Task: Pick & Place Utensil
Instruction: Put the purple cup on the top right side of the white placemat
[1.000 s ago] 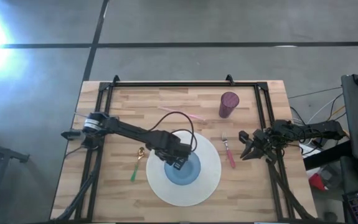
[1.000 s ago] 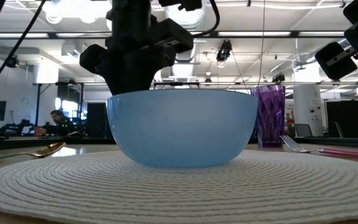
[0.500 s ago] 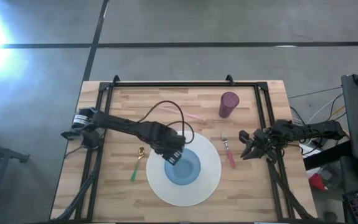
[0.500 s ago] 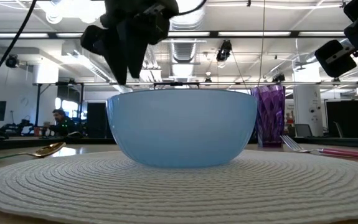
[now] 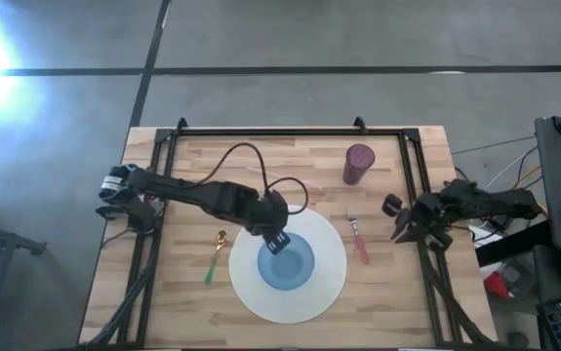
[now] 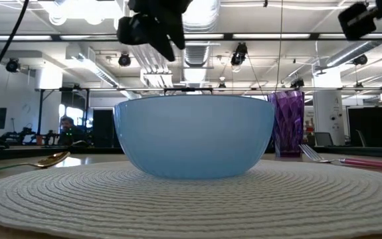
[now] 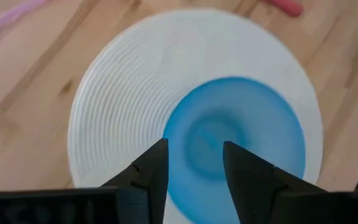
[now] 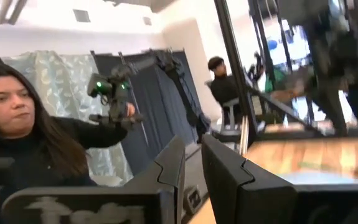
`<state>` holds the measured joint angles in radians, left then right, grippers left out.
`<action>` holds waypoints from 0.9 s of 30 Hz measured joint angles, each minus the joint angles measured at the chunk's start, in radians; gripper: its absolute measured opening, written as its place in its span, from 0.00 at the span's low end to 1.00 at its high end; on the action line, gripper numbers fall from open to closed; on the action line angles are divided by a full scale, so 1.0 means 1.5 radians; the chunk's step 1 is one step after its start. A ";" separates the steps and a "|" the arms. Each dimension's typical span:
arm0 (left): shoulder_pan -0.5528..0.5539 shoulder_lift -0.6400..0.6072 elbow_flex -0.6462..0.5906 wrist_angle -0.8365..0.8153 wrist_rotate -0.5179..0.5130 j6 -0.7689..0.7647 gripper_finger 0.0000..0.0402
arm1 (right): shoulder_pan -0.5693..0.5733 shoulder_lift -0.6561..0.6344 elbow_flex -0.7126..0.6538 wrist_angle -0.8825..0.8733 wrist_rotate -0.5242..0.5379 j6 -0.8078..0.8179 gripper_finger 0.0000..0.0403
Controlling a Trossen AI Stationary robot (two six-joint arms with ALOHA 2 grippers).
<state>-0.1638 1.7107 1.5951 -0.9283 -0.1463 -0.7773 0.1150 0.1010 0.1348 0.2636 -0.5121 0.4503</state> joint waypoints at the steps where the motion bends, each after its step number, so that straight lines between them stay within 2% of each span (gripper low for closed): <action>1: 0.000 0.000 -0.005 0.017 -0.001 0.012 0.35 | 0.000 0.000 0.015 -0.009 0.000 -0.008 0.13; 4: 0.000 -0.001 -0.036 0.081 -0.001 0.040 0.32 | 0.000 0.000 0.068 -0.075 0.003 -0.046 0.13; 6: 0.000 -0.001 -0.066 0.129 -0.001 0.052 0.31 | 0.000 0.000 0.109 -0.150 0.034 -0.081 0.13; 8: 0.000 -0.001 -0.101 0.183 -0.001 0.061 0.29 | 0.000 0.001 0.152 -0.235 0.107 -0.113 0.13; 10: 0.000 -0.007 -0.138 0.244 -0.001 0.073 0.28 | 0.000 0.003 0.192 -0.318 0.209 -0.135 0.13; 14: 0.002 -0.033 -0.206 0.337 -0.001 0.095 0.25 | 0.000 0.023 0.258 -0.427 0.380 -0.167 0.13; 22: 0.016 -0.158 -0.341 0.436 -0.002 0.120 0.21 | 0.000 0.102 0.362 -0.493 0.508 -0.174 0.13; 27: 0.025 -0.246 -0.425 0.503 -0.004 0.149 0.21 | 0.000 0.168 0.438 -0.590 0.619 -0.165 0.14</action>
<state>-0.1271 1.3421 0.9573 -0.1744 -0.1516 -0.5533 0.1146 0.3528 0.7919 -0.6217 0.4167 0.2032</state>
